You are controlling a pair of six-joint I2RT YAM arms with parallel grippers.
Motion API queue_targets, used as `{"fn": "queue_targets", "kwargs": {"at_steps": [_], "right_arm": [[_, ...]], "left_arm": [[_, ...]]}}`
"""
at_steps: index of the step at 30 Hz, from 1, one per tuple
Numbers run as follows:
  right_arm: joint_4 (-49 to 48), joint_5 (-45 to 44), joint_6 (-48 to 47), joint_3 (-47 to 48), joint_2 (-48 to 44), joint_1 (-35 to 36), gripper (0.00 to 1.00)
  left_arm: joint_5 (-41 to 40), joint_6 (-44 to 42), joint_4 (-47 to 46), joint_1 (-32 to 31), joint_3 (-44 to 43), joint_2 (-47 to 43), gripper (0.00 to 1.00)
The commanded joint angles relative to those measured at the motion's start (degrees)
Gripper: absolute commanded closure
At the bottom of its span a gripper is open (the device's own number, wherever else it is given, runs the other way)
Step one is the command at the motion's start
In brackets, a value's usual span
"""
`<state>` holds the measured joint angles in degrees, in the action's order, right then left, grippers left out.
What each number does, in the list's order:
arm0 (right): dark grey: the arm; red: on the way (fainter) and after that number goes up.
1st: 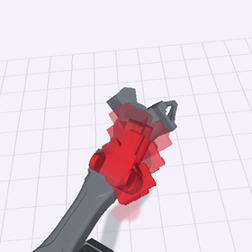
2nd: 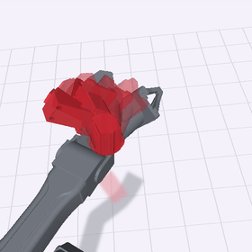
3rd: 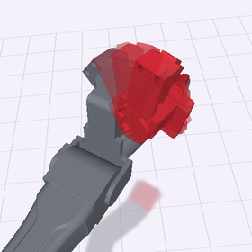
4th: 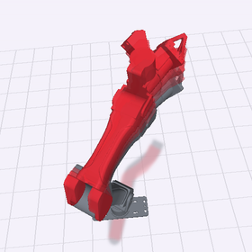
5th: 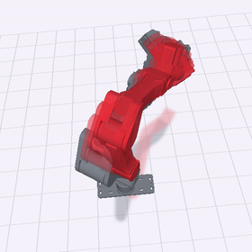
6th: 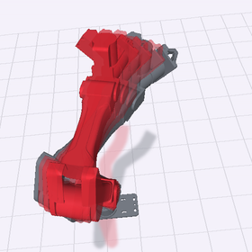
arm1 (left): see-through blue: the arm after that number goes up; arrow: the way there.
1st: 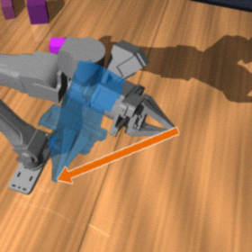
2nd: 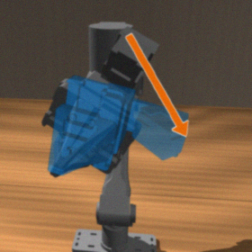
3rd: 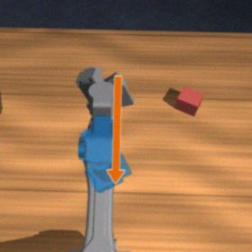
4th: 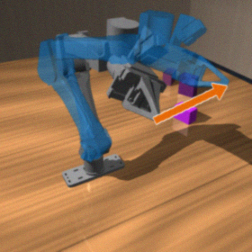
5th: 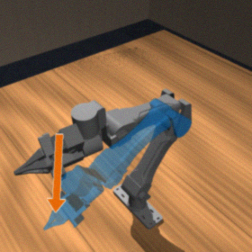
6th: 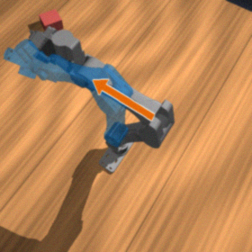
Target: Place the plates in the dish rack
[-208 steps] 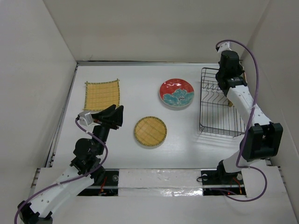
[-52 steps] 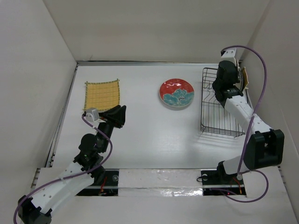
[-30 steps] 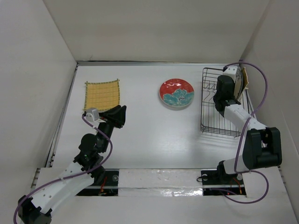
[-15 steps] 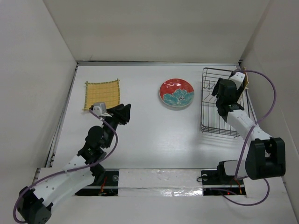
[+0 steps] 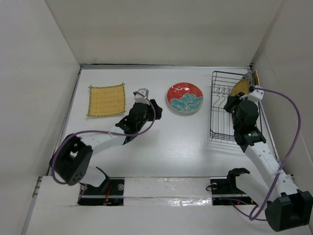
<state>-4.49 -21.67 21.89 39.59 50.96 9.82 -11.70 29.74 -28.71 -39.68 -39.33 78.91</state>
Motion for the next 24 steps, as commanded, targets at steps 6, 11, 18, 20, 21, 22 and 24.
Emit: {"fn": "queue_targets", "kwargs": {"at_steps": [6,11,18,20,21,22,24], "right_arm": [[-6.67,11.65,3.60,-7.60,-7.27,7.92,0.89],[-8.42,17.71,4.30,-9.44,-8.33,10.38,0.64],[-10.45,21.14,4.83,-10.94,-9.03,11.71,0.62],[-11.06,21.23,4.83,-11.12,-9.12,11.71,0.62],[-11.41,21.23,4.83,-11.20,-9.12,11.71,0.62],[-11.85,21.23,4.83,-11.29,-8.95,11.71,0.62],[-12.12,22.99,4.74,-11.38,-8.60,11.71,0.61]], "left_arm": [[11.17,9.28,1.11,2.06,-17.78,22.21,0.37],[15.82,13.85,2.34,4.00,-27.02,33.04,0.36],[18.21,17.81,3.39,6.63,-34.05,42.45,0.41],[18.21,18.42,3.66,6.63,-35.37,43.42,0.45],[18.12,19.82,3.57,6.63,-35.64,44.21,0.48],[18.12,20.70,2.88,6.63,-35.73,44.57,0.50],[18.73,22.55,2.26,6.63,-36.08,46.06,0.52]]}}
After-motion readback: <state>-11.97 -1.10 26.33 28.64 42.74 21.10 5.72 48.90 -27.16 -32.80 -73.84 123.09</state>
